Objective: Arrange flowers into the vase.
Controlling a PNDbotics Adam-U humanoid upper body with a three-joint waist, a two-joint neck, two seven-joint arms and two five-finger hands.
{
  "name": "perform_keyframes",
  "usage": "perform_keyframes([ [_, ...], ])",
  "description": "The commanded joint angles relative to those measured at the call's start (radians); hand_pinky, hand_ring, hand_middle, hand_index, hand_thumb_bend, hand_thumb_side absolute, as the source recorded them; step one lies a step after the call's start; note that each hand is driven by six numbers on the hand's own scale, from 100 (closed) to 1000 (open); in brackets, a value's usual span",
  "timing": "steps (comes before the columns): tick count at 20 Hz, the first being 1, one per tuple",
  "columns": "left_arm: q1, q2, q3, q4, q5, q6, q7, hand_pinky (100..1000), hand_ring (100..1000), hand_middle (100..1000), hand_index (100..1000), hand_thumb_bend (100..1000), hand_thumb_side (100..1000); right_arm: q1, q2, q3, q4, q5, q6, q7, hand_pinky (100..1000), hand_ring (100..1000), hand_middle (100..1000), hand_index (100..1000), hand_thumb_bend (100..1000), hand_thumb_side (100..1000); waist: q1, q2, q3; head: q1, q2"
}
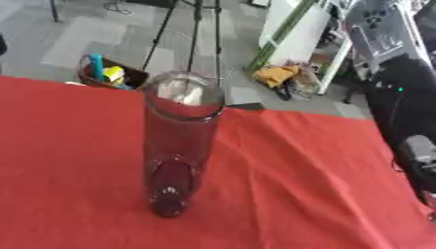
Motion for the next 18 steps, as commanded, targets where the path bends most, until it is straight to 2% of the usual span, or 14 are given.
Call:
perform_keyframes([
  [1,-0.011,-0.003,-0.013,-0.018,0.005,0.0,-0.008,724,539,779,873,100,1000,-0.031,-0.006,-0.001,0.003,0.03,-0.007,0.007,100,100,100,100,100,769,0.007,-0.024,0.003,-0.018,-0.026],
  [5,-0.012,-0.008,-0.016,-0.018,0.01,0.002,-0.014,724,539,779,873,100,1000,-0.051,0.01,0.002,0.021,0.081,-0.018,0.0,100,100,100,100,100,759,0.006,-0.022,0.007,-0.036,-0.038],
  [7,-0.014,-0.012,-0.018,-0.018,0.012,0.002,-0.017,724,539,779,873,100,1000,-0.062,0.021,0.001,0.03,0.105,-0.023,0.0,100,100,100,100,100,690,0.006,-0.023,0.014,-0.048,-0.043],
  [8,-0.014,-0.014,-0.019,-0.018,0.013,0.002,-0.019,724,538,779,873,100,1000,-0.068,0.026,0.001,0.039,0.118,-0.028,0.006,100,100,100,100,100,734,0.005,-0.024,0.018,-0.053,-0.045],
  [12,-0.013,-0.02,-0.019,-0.018,0.017,0.006,-0.026,724,538,779,873,100,1000,-0.079,0.043,0.011,0.059,0.175,-0.041,0.017,100,100,100,100,100,730,0.005,-0.026,0.025,-0.061,-0.053],
  [18,-0.015,-0.027,-0.022,-0.018,0.022,0.008,-0.034,724,537,779,873,100,1000,-0.094,0.071,0.044,0.044,0.231,0.015,-0.014,100,100,100,100,100,737,0.008,-0.028,0.034,-0.062,-0.046],
])
